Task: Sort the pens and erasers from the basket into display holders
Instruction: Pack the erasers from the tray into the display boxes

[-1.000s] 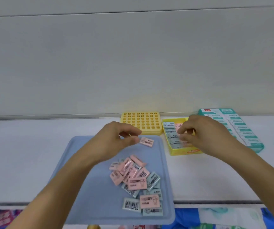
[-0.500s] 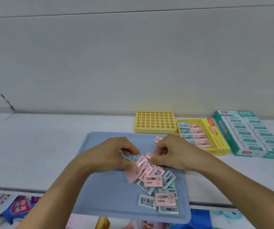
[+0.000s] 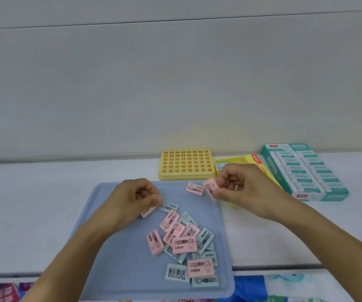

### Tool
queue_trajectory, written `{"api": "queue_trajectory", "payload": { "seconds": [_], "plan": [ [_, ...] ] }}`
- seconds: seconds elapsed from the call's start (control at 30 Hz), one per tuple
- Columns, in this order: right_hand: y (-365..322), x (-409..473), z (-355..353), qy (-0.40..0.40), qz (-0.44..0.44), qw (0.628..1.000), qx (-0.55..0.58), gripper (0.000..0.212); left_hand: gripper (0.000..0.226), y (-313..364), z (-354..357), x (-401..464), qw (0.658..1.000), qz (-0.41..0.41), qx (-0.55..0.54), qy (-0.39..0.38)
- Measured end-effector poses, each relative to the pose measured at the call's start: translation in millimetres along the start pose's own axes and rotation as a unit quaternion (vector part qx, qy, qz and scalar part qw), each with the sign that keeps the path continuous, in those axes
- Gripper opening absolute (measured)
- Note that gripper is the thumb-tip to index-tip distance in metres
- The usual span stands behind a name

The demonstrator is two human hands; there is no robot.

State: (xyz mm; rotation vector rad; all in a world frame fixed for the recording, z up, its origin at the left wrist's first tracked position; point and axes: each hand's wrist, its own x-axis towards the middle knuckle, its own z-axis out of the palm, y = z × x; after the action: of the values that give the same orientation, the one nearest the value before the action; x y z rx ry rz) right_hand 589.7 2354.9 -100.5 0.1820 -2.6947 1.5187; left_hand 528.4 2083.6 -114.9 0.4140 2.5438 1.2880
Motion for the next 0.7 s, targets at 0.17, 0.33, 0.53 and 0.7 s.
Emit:
{"api": "queue_trajectory", "payload": {
  "seconds": [0.17, 0.33, 0.53, 0.7],
  "plan": [
    [13.7, 0.7, -77.1, 0.054, 0.028, 0.995, -0.082, 0.012, 0.017, 37.2, 11.7, 10.0, 0.944, -0.042, -0.326, -0.024],
    [22.4, 5.5, -95.2, -0.083, 0.059, 0.954, -0.283, 0.011, 0.023, 82.6, 63.1, 20.5, 0.975, -0.001, -0.202, -0.094],
    [16.8, 19.8, -84.6, -0.156, 0.055, 0.918, -0.36, 0.007, 0.022, 102.6, 115.7, 28.1, 0.947, 0.148, 0.281, -0.039],
    [10.2, 26.8, -82.6, -0.175, 0.048, 0.9, -0.395, 0.003, 0.016, 95.8, 123.0, 35.0, 0.947, 0.151, 0.283, -0.026]
  ]
}}
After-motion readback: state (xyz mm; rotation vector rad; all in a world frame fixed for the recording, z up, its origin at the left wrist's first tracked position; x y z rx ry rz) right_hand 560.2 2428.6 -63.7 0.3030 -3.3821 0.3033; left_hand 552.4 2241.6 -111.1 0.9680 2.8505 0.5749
